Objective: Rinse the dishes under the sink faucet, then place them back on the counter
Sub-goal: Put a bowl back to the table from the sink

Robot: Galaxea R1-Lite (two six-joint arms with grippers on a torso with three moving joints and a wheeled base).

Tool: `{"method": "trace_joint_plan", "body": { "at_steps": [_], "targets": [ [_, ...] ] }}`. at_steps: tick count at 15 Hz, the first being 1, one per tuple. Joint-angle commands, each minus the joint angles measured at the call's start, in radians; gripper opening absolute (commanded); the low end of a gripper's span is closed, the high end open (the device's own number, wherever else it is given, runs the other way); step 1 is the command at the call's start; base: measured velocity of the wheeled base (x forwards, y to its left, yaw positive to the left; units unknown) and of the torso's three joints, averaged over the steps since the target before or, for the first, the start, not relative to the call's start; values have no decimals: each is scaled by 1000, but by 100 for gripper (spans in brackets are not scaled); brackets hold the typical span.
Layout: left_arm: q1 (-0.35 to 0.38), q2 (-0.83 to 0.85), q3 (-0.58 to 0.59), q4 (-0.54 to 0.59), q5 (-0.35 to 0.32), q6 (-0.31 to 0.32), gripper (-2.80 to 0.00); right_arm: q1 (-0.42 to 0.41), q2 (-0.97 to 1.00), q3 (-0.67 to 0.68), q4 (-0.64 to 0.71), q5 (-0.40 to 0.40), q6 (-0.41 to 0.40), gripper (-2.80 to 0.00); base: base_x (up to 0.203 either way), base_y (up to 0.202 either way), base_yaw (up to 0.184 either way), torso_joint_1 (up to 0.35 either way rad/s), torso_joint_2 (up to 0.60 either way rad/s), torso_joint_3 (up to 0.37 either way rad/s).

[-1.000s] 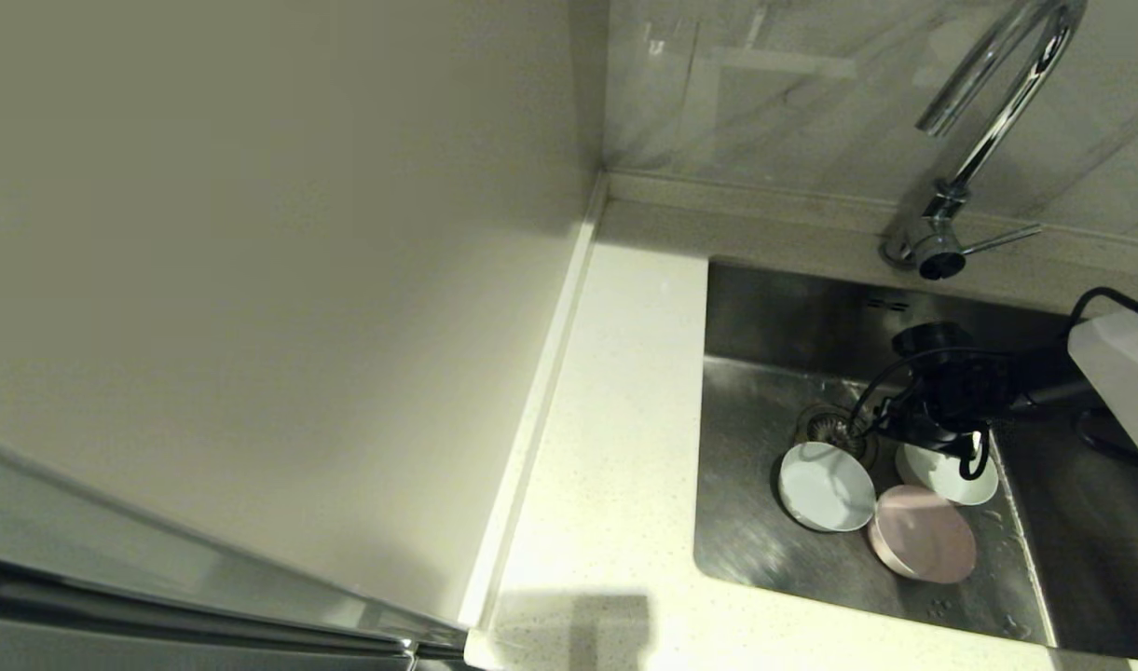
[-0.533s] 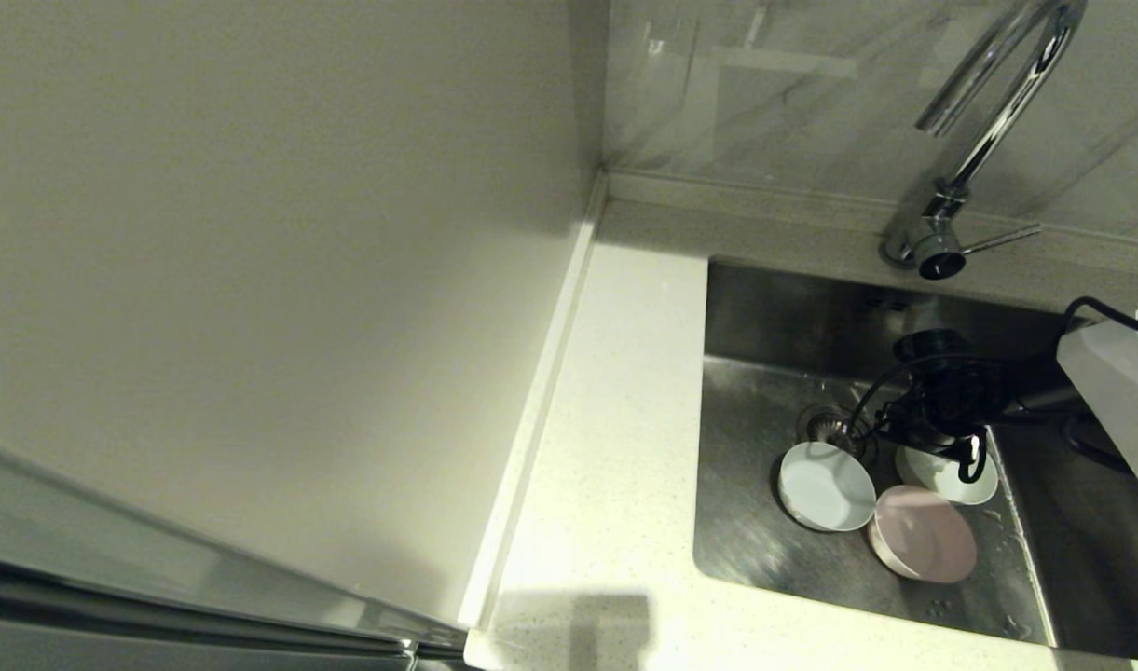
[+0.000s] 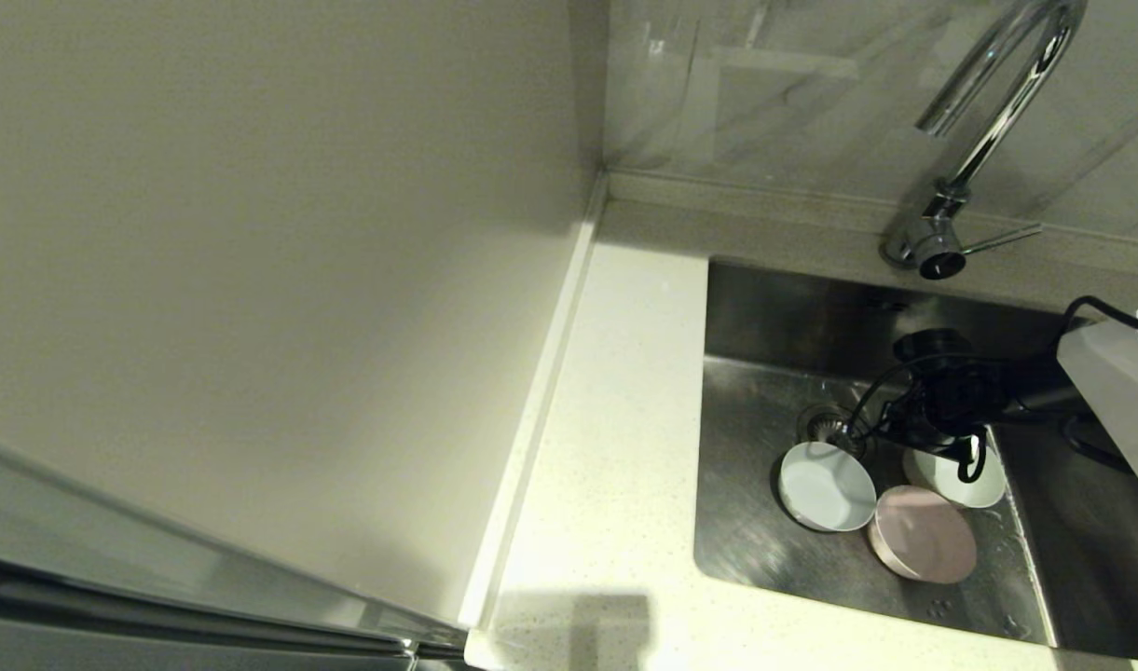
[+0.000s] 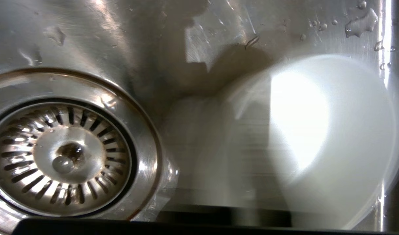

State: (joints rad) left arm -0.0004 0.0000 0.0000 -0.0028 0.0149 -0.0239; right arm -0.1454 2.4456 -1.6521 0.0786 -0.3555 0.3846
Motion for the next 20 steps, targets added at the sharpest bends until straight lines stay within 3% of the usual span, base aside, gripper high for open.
{"method": "trace_joint_plan", "body": {
  "at_steps": [1,7,9,11,12,16,20],
  "targets": [
    [0,-3,0,0,0,-1,-280,0,-34,12,0,0,2,-280,0,0,0,0,0,0],
    [-1,-3,0,0,0,-1,-280,10,-168,82,0,11,15,-280,0,0,0,0,0,0],
    [-1,-3,0,0,0,-1,-280,16,-260,133,8,45,55,-280,0,0,0,0,0,0],
    [0,-4,0,0,1,0,-280,18,-375,206,47,137,88,-280,0,0,0,0,0,0],
    [0,-3,0,0,0,-1,-280,15,-436,234,83,220,121,-280,0,0,0,0,0,0],
    [-1,-3,0,0,0,-1,-280,-42,-623,320,331,702,257,-280,0,0,0,0,0,0],
    [0,-5,0,0,0,-1,-280,-136,-714,329,486,1393,268,-280,0,0,0,0,0,0]
  ]
}}
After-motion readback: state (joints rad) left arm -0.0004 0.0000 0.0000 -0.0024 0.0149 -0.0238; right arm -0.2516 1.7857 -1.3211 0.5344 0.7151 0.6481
